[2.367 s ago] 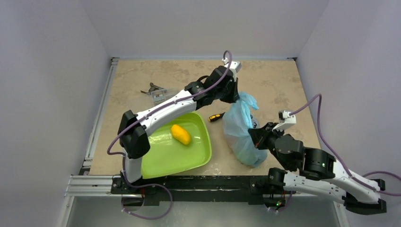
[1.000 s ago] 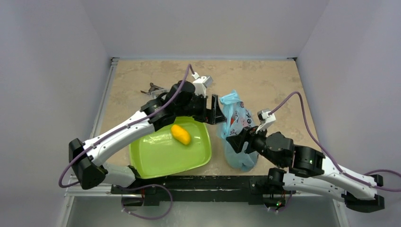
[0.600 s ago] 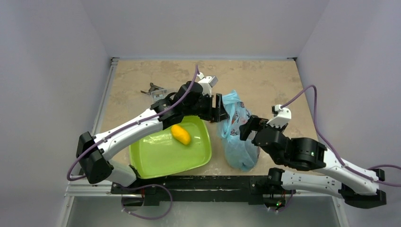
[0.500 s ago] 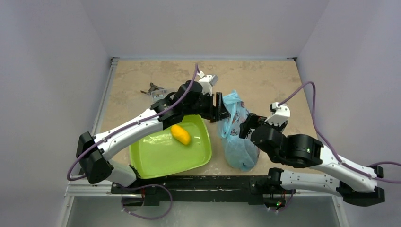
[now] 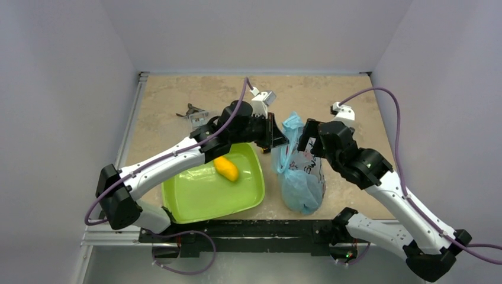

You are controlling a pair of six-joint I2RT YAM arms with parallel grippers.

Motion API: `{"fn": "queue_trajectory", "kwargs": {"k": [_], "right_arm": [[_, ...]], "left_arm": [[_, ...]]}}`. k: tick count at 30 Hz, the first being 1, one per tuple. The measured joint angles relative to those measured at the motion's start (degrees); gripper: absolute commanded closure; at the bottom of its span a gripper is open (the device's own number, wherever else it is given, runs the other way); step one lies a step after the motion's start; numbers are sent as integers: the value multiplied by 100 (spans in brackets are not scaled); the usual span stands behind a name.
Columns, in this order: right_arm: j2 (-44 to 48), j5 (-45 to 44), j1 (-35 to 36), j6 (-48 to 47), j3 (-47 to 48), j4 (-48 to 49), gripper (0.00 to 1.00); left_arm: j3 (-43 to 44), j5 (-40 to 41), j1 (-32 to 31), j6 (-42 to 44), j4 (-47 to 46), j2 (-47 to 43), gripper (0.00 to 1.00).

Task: Take the fake fruits out of the plastic bag
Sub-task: Untie the plastic bag at the center of the board.

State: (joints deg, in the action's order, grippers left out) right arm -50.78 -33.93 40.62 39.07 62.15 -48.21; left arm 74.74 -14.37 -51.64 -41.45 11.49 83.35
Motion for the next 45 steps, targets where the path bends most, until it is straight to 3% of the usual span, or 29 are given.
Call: {"fn": "queue_trajectory", "kwargs": {"k": [7, 15, 19, 22, 26, 31, 37, 45], "right_arm": [[-365, 1165, -278, -153, -17, 535, 2], [-236, 1683, -282, 343, -933, 1263, 21], [-195, 1700, -282, 527, -1344, 1512, 42], [-195, 1690, -282, 601, -1478, 1733, 71], [-197, 1506, -282, 627, -1499, 1965, 100], [-225, 833, -289, 516, -1414, 1915, 100], [-348, 90, -485, 2, -605, 1613, 100], [-474, -162, -962, -776, 323, 1342, 100]], "left_arm": [[-586, -234, -164, 55, -496, -487, 100], [-973, -407, -302, 50, -1106, -763, 100], [-1073, -461, -448, 57, -1241, -787, 100], [-1182, -474, -605, 103, -1268, -916, 100], [-1276, -369, -850, 330, -1198, -1156, 100], [-1333, -52, -1342, 820, -929, -1572, 100], [-1486, 647, -1965, 1368, -739, -1672, 100], [-1547, 1600, -2629, 1980, -887, -1672, 100]]}}
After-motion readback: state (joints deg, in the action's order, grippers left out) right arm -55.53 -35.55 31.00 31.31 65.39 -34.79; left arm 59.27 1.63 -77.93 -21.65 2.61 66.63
